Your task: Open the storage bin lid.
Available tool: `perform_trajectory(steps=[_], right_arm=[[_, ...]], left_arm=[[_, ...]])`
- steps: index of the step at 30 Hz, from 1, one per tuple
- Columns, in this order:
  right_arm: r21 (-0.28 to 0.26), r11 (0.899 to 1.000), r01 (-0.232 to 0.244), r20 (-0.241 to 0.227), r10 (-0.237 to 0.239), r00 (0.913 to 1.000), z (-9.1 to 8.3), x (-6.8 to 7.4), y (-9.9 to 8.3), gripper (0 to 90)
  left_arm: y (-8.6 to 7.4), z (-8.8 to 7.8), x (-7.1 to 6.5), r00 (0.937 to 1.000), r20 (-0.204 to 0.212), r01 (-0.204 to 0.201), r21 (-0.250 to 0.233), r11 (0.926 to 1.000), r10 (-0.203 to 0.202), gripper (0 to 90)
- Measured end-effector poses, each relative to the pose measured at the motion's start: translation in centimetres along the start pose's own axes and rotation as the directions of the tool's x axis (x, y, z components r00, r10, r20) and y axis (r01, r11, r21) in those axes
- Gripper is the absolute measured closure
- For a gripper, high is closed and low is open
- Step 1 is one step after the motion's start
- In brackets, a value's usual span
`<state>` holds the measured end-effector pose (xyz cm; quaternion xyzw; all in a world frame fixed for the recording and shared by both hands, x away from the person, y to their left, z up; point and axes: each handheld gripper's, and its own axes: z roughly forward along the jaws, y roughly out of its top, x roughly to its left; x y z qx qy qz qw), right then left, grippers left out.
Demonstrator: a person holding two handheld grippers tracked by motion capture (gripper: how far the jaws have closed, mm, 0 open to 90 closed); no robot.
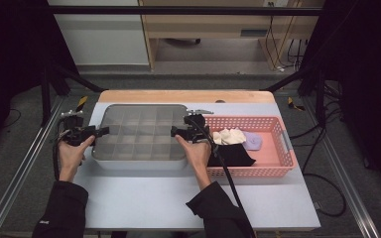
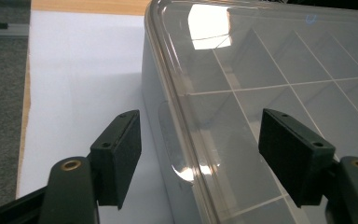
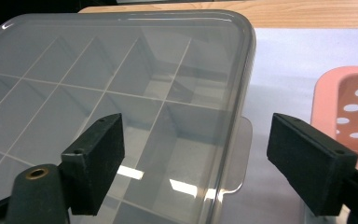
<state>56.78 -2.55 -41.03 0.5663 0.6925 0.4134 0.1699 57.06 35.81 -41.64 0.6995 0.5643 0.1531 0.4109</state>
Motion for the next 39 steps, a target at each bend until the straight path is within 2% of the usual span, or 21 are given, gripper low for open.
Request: perform_trajectory(steps=[5, 12, 14, 17, 19, 25, 29, 30, 31, 32, 33, 36, 39], right_arm=[[0.046, 0.999, -0.006, 0.001, 0.006, 1.0, 1.0, 0.0, -0.3, 20.0], [0.056, 0.998, -0.036, -0.03, 0.037, 0.9988, 1.3, -0.3, -0.1, 23.1], [0.057, 0.998, -0.035, -0.035, 0.037, 0.9987, 1.3, -0.3, -0.2, 24.5], [0.064, 0.997, -0.045, -0.039, 0.048, 0.9981, 1.3, -0.2, -0.1, 24.3], [0.078, 0.996, -0.035, -0.036, 0.038, 0.9986, 1.3, -0.2, 0.0, 24.0], [0.1, 0.994, -0.044, -0.018, 0.046, 0.9988, 1.2, 0.1, 0.3, 24.9], [0.091, 0.994, -0.052, -0.023, 0.055, 0.9982, 0.9, -0.1, 0.5, 29.7], [0.072, 0.996, -0.053, -0.029, 0.055, 0.998, 0.4, -0.1, 0.7, 33.6], [0.072, 0.996, -0.053, -0.029, 0.055, 0.998, 0.4, -0.1, 0.7, 33.6], [0.041, 0.998, -0.045, -0.038, 0.047, 0.9982, -0.4, -0.1, 1.0, 37.1], [0.041, 0.998, -0.045, -0.038, 0.047, 0.9982, -0.4, -0.1, 1.0, 37.1], [-0.003, 0.999, -0.037, -0.05, 0.037, 0.998, -1.7, -0.1, 1.4, 43.1], [-0.022, 0.999, -0.031, -0.052, 0.029, 0.9982, -2.3, 0.0, 1.5, 45.9]], left_arm=[[0.1, 0.0, 0.0, 0.9999, 0.013, 0.006, 0.014, 0.9999, -0.006, 28.3], [0.1, 0.3, -0.2, 0.9992, 0.039, 0.007, 0.021, 0.9997, -0.008, 28.7], [0.1, 0.3, -0.5, 0.9995, 0.031, 0.004, 0.025, 0.9997, -0.005, 29.6], [0.1, 0.2, -0.5, 0.9995, 0.028, 0.016, 0.03, 0.9994, -0.017, 29.8], [0.2, 0.1, -0.5, 0.9987, 0.029, 0.042, 0.031, 0.9987, -0.043, 32.1], [0.2, -0.2, -0.2, 0.9969, 0.031, 0.072, 0.021, 0.9972, -0.073, 39.5], [0.2, -0.6, -0.1, 0.9959, 0.033, 0.084, -0.002, 0.9965, -0.084, 42.0], [0.3, -1.2, -0.2, 0.9951, 0.038, 0.092, -0.031, 0.9953, -0.091, 45.2], [0.3, -1.2, -0.2, 0.9951, 0.038, 0.092, -0.031, 0.9953, -0.091, 47.0], [0.5, -1.9, -0.3, 0.995, 0.04, 0.094, -0.064, 0.9935, -0.091, 48.8], [0.5, -1.9, -0.3, 0.995, 0.04, 0.094, -0.064, 0.9935, -0.091, 50.1], [0.6, -3.2, -0.8, 0.9959, 0.035, 0.086, -0.116, 0.9895, -0.083, 53.0], [0.6, -3.9, -1.0, 0.9964, 0.035, 0.081, -0.138, 0.9871, -0.077, 55.8]])
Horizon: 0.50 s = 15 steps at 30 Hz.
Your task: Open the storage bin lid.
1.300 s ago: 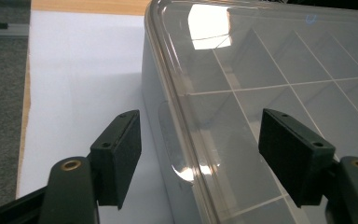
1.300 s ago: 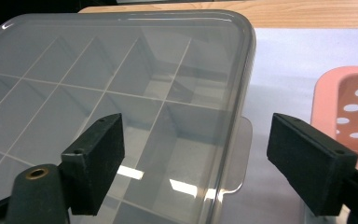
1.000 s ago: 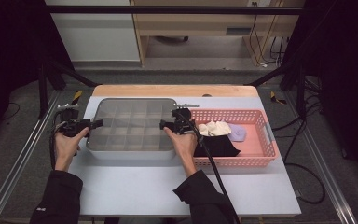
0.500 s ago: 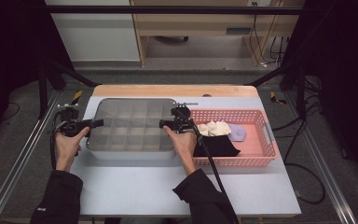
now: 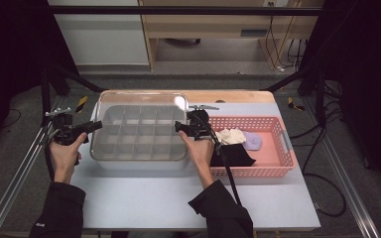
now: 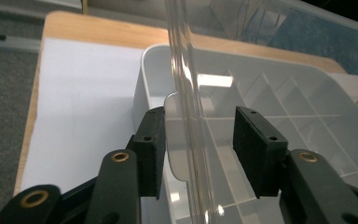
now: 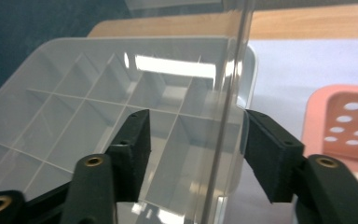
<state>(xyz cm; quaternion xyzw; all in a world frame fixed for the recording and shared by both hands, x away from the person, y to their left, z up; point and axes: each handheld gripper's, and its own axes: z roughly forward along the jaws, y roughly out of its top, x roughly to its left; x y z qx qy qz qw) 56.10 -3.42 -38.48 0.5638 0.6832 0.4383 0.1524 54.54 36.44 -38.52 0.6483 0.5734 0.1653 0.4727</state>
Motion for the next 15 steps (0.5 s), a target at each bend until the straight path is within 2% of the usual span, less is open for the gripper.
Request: perform_trajectory(steps=[1, 4, 10, 15], right_arm=[[-0.015, 1.0, 0.003, -0.004, -0.003, 1.0, -0.6, 0.1, 0.1, 48.5], [-0.034, 0.999, 0.013, -0.003, -0.014, 0.9999, -1.2, 0.2, 0.2, 50.4], [-0.09, 0.995, 0.038, -0.007, -0.039, 0.9992, -3.2, 0.9, 0.1, 55.9], [-0.125, 0.991, 0.04, -0.038, -0.045, 0.9983, -4.8, 0.9, -0.1, 61.6]], left_arm=[[0.1, -0.6, -0.2, 1.0, 0.005, 0.001, -0.02, 0.9998, -0.001, 56.8], [0.1, -1.1, -0.3, 0.9999, 0.012, 0.0, -0.037, 0.9993, 0.001, 58.4], [0.1, -2.9, -1.0, 0.9994, 0.009, -0.034, -0.081, 0.9961, 0.035, 61.2], [0.0, -4.2, -1.4, 0.9987, 0.02, -0.044, -0.109, 0.9931, 0.047, 63.4]])
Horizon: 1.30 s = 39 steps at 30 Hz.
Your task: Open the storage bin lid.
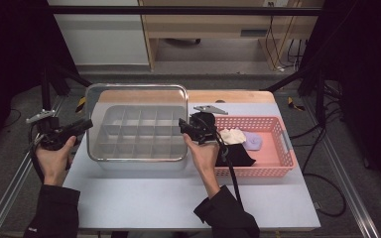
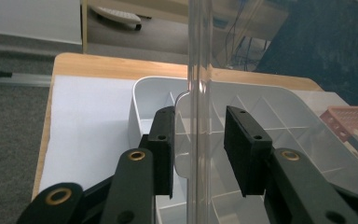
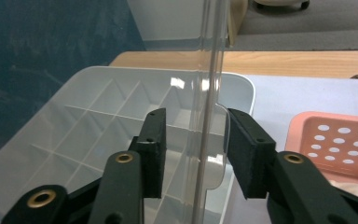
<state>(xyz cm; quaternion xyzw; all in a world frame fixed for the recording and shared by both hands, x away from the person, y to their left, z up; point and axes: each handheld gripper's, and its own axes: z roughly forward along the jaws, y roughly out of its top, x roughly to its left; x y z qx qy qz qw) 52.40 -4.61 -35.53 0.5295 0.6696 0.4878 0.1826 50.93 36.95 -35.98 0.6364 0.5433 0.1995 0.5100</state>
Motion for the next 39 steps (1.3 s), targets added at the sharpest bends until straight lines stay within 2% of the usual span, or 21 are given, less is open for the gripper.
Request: perform_trajectory(steps=[2, 9, 10, 14, 19, 27, 29, 35, 39], right_arm=[[-0.009, 1.0, 0.002, -0.012, -0.002, 0.9999, -0.6, 0.1, 0.0, 63.2], [-0.027, 1.0, 0.005, -0.038, -0.006, 0.9993, -2.0, 0.3, -0.1, 66.7], [-0.035, 0.999, 0.002, -0.052, -0.004, 0.9986, -2.4, 0.2, -0.2, 67.7], [-0.043, 0.999, 0.002, -0.065, -0.005, 0.9979, -2.9, 0.2, -0.4, 68.8], [-0.041, 0.999, -0.013, -0.106, 0.009, 0.9943, -3.7, 0.1, -0.4, 70.9], [-0.069, 0.997, 0.018, -0.132, -0.027, 0.9909, -6.2, 0.4, -0.3, 72.2], [-0.081, 0.996, 0.034, -0.143, -0.046, 0.9886, -7.3, 0.8, -0.6, 72.8], [-0.09, 0.994, 0.056, -0.174, -0.071, 0.9821, -8.9, 1.0, -1.3, 74.2], [-0.093, 0.994, 0.06, -0.18, -0.076, 0.9807, -9.7, 1.0, -1.8, 74.4]], left_arm=[[-0.1, -0.8, -0.4, 0.9999, 0.0, -0.017, -0.017, 0.9997, 0.017, 63.5], [-0.3, -2.1, -0.9, 0.9992, 0.01, -0.038, -0.043, 0.9983, 0.039, 63.7], [-0.3, -2.3, -1.0, 0.999, 0.01, -0.043, -0.049, 0.9978, 0.044, 63.7], [-0.4, -2.5, -1.1, 0.9989, 0.015, -0.043, -0.054, 0.9976, 0.044, 63.7], [-0.4, -3.1, -1.2, 0.9989, 0.022, -0.04, -0.06, 0.9974, 0.041, 63.7], [-0.7, -5.0, -2.4, 0.9971, 0.04, -0.061, -0.085, 0.9945, 0.065, 63.7], [-1.0, -5.8, -2.7, 0.9968, 0.042, -0.064, -0.096, 0.9934, 0.068, 63.6], [-2.0, -6.8, -3.2, 0.9957, 0.061, -0.063, -0.105, 0.9924, 0.07, 63.4], [-2.6, -7.4, -3.7, 0.995, 0.059, -0.075, -0.104, 0.9917, 0.081, 63.5]])
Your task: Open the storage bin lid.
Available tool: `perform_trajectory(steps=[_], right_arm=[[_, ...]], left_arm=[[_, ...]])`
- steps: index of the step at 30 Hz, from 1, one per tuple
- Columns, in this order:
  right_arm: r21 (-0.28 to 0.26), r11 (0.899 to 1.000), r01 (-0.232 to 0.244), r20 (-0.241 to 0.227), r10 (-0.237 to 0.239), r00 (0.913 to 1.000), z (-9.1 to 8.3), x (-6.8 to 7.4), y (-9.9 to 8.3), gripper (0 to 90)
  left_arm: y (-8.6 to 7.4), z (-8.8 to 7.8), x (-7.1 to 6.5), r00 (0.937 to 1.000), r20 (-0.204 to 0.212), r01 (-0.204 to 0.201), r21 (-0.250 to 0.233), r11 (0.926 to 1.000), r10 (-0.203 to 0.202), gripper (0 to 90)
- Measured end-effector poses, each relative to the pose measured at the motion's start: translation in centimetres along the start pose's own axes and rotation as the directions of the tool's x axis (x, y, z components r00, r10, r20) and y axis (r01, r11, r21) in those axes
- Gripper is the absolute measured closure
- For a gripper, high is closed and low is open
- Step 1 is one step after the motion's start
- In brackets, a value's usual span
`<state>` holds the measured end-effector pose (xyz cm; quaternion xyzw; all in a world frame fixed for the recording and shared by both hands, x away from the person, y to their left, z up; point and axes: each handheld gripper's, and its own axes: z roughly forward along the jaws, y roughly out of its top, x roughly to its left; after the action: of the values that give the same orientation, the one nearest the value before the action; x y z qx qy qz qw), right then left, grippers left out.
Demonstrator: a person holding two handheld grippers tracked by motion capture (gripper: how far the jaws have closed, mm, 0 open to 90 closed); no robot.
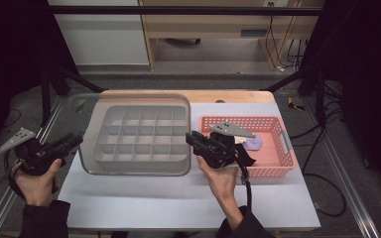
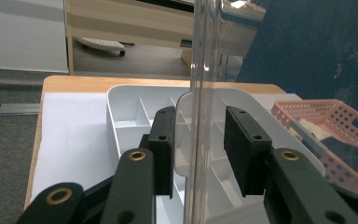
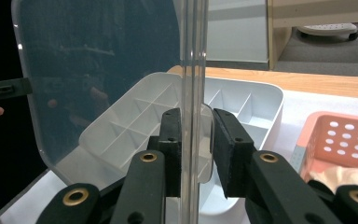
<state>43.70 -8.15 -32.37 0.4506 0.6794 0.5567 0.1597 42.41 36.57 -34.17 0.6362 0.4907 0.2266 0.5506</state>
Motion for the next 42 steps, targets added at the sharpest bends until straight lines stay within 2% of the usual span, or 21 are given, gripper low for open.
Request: perform_trajectory(steps=[8, 15, 21, 28, 36, 42], right_arm=[[0.014, 1.0, 0.016, -0.046, -0.015, 0.9988, -2.3, 0.8, -2.2, 75.1], [0.018, 1.0, 0.017, -0.065, -0.016, 0.9978, -4.0, 1.4, -4.0, 75.2], [0.025, 1.0, 0.013, -0.082, -0.011, 0.9965, -4.8, 1.4, -5.2, 75.6], [0.055, 0.998, -0.001, -0.085, 0.006, 0.9964, -5.6, 1.3, -6.9, 75.6], [0.096, 0.995, -0.02, -0.106, 0.03, 0.9939, -6.1, 1.5, -9.1, 76.0], [0.131, 0.991, -0.027, -0.107, 0.042, 0.9934, -5.9, 1.6, -10.4, 75.9]], left_arm=[[-2.2, -2.7, -1.3, 1.0, 0.008, -0.002, 0.003, 1.0, 0.002, 63.6], [-3.2, -4.3, -2.4, 0.9997, 0.011, -0.023, 0.004, 0.9997, 0.023, 63.8], [-4.3, -4.8, -2.7, 0.9996, 0.022, -0.017, 0.032, 0.9993, 0.017, 64.1], [-6.5, -5.3, -3.1, 0.9996, 0.029, -0.002, 0.07, 0.9975, 0.0, 64.4], [-8.7, -6.0, -3.0, 0.9989, 0.036, 0.024, 0.115, 0.9931, -0.029, 64.7], [-10.1, -6.4, -2.9, 0.999, 0.024, 0.035, 0.147, 0.9886, -0.039, 64.7]])
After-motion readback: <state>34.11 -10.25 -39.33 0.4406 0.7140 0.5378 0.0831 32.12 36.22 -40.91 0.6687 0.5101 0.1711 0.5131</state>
